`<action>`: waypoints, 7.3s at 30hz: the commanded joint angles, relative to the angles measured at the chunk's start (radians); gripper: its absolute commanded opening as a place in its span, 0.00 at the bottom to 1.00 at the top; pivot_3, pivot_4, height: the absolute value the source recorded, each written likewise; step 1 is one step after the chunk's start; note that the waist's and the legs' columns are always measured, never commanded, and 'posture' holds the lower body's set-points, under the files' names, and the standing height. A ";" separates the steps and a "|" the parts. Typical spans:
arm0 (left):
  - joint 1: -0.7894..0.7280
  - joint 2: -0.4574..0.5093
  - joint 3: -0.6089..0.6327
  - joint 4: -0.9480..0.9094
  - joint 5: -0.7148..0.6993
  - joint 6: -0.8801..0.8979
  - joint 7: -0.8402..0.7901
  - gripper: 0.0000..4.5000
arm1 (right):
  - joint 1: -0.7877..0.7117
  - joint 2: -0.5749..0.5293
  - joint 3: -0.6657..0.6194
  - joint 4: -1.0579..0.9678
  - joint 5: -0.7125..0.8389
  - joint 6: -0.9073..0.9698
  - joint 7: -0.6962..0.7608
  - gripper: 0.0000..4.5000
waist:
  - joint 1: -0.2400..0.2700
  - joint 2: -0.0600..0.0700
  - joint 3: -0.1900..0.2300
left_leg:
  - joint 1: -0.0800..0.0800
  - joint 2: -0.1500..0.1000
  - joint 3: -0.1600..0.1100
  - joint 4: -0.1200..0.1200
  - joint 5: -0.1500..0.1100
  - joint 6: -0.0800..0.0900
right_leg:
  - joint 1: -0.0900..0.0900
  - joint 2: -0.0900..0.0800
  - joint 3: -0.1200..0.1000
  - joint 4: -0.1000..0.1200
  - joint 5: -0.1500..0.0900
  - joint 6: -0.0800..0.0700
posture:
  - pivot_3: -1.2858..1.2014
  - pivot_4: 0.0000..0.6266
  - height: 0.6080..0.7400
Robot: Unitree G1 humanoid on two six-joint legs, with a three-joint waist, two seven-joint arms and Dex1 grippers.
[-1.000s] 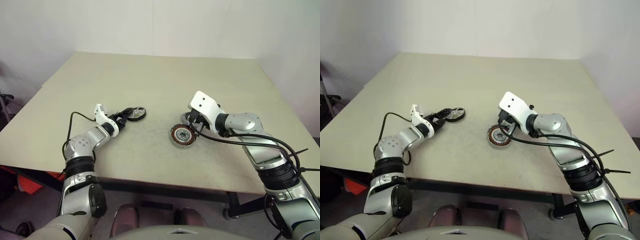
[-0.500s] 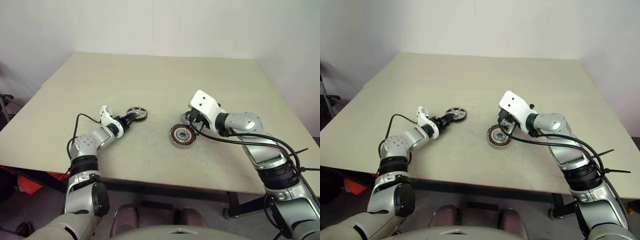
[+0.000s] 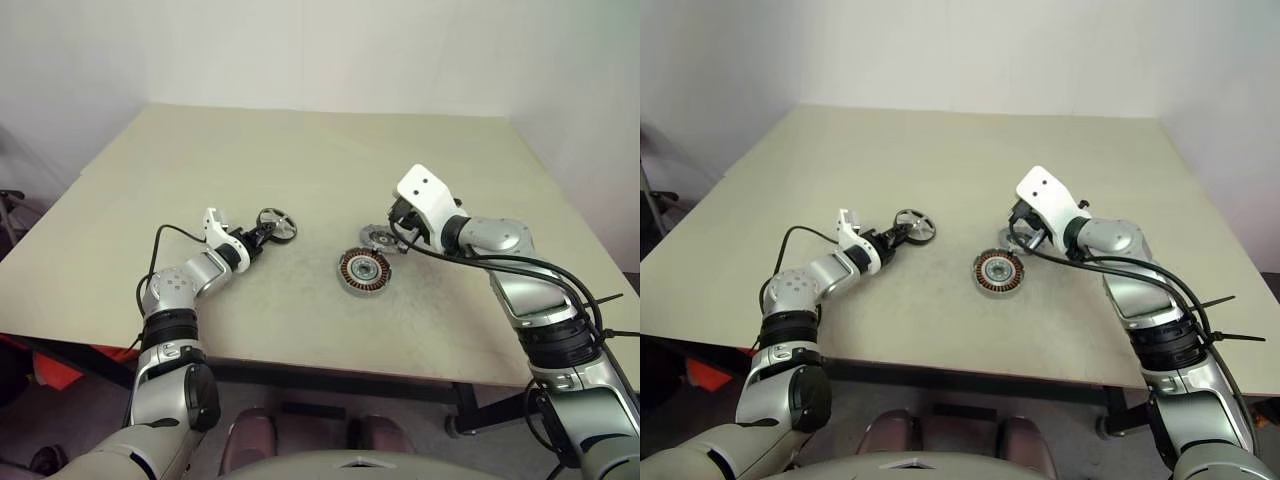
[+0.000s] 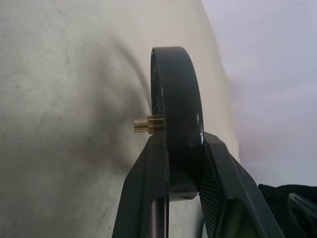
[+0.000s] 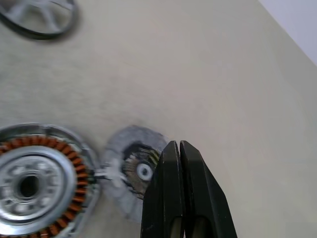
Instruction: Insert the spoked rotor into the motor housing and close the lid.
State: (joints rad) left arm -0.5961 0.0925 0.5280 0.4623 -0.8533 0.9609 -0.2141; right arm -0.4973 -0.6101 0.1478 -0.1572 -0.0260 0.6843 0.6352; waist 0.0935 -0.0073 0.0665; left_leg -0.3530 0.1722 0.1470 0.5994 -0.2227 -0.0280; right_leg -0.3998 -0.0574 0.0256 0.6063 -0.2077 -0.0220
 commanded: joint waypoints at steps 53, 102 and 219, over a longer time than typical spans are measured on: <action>-0.087 -0.095 -0.147 0.091 -0.046 0.303 -0.155 0.60 | 0.006 0.014 -0.156 0.218 -0.107 0.056 -0.327 0.00 | -0.004 -0.001 0.002 | 0.004 -0.001 0.000 -0.001 0.001 0.001 | 0.003 0.000 0.000 0.000 0.000 0.000 | 0.52 0.00 1.00; 0.007 0.163 -0.252 -0.165 0.194 -0.158 -0.309 0.60 | 0.261 0.089 0.055 -0.182 0.145 0.192 -0.101 0.00 | -0.011 -0.002 0.002 | 0.003 0.000 0.000 -0.003 0.002 -0.002 | 0.002 0.000 0.000 0.001 -0.001 0.001 | 0.52 0.00 1.00; 0.014 0.161 -0.264 -0.067 0.288 -0.271 -0.318 0.61 | -0.120 -0.306 0.290 0.129 -0.160 -0.943 0.633 0.34 | 0.002 -0.002 0.002 | -0.013 0.016 0.000 0.007 0.004 0.009 | -0.002 -0.001 -0.023 0.004 -0.004 -0.007 | 0.52 0.00 1.00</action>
State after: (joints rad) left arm -0.5756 0.2472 0.2556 0.4303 -0.5626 0.7067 -0.5291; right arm -0.6108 -0.9172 0.4457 -0.0248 -0.1782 -0.2347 1.2600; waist 0.0952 -0.0090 0.0684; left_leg -0.3661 0.1882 0.1473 0.6074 -0.2191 -0.0190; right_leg -0.4016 -0.0579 0.0024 0.6112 -0.2119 -0.0288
